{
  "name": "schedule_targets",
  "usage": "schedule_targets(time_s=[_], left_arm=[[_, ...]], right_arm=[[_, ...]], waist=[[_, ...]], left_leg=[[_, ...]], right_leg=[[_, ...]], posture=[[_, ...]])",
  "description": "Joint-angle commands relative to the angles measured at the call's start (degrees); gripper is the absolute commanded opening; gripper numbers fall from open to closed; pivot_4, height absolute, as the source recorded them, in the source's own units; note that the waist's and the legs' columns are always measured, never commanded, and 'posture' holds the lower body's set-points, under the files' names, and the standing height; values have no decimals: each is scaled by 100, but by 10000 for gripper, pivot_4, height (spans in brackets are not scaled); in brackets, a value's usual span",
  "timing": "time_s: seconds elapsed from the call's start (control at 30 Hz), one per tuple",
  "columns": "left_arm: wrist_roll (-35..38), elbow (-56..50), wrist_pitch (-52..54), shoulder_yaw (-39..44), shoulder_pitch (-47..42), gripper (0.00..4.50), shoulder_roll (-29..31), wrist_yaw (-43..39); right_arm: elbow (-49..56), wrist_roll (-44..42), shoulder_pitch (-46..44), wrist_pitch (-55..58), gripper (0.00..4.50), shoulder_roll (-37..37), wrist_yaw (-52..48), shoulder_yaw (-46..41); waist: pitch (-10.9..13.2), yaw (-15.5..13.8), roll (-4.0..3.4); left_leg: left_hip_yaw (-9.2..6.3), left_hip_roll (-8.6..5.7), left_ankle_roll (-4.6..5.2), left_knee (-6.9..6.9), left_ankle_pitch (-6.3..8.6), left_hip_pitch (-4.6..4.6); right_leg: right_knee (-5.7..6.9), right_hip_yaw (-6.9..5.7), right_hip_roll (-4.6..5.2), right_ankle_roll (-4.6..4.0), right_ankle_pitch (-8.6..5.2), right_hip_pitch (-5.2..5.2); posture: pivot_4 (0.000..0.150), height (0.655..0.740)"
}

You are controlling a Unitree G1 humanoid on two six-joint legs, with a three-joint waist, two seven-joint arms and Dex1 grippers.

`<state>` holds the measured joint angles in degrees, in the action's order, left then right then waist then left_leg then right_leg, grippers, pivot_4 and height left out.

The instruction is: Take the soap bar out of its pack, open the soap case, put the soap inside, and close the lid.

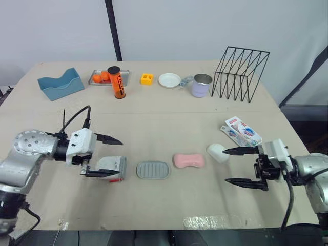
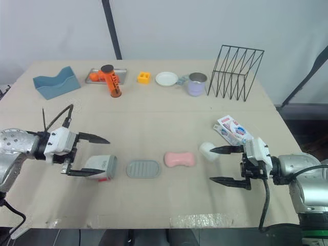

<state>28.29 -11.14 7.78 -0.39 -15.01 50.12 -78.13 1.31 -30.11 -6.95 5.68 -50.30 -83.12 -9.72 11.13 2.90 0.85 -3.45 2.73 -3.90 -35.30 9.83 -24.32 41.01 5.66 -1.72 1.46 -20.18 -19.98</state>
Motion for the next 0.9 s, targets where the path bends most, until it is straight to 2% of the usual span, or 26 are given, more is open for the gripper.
schedule_targets(time_s=[0.03,0.33,0.6,0.9], left_arm=[[243,-680,294,38,393,44889,-190,370],[66,-904,202,-160,766,44889,-821,896],[-63,-937,179,-296,941,44889,-1041,1076],[-59,-1242,328,-344,1130,44889,-1101,1403]], right_arm=[[592,107,-170,493,45000,-128,396,186],[886,829,-1118,1208,45000,-120,828,1198],[506,1561,-1975,1470,45000,294,1061,2185],[83,2027,-2334,1529,45000,513,1081,2596]], waist=[[0,-1,-1],[0,-16,2],[0,-15,2],[1,-16,4]], left_leg=[[-1,2,0,0,0,0],[-4,-2,-1,-6,0,-1],[-4,-3,-1,-4,0,-2],[-6,-3,-1,-4,0,-3]], right_leg=[[0,0,-3,0,0,-1],[0,-2,1,1,-1,1],[-2,-3,2,-2,1,-2],[-2,-5,4,-6,3,-2]], posture=[[1500,7400],[1500,7400],[1500,7400],[1500,7400]])
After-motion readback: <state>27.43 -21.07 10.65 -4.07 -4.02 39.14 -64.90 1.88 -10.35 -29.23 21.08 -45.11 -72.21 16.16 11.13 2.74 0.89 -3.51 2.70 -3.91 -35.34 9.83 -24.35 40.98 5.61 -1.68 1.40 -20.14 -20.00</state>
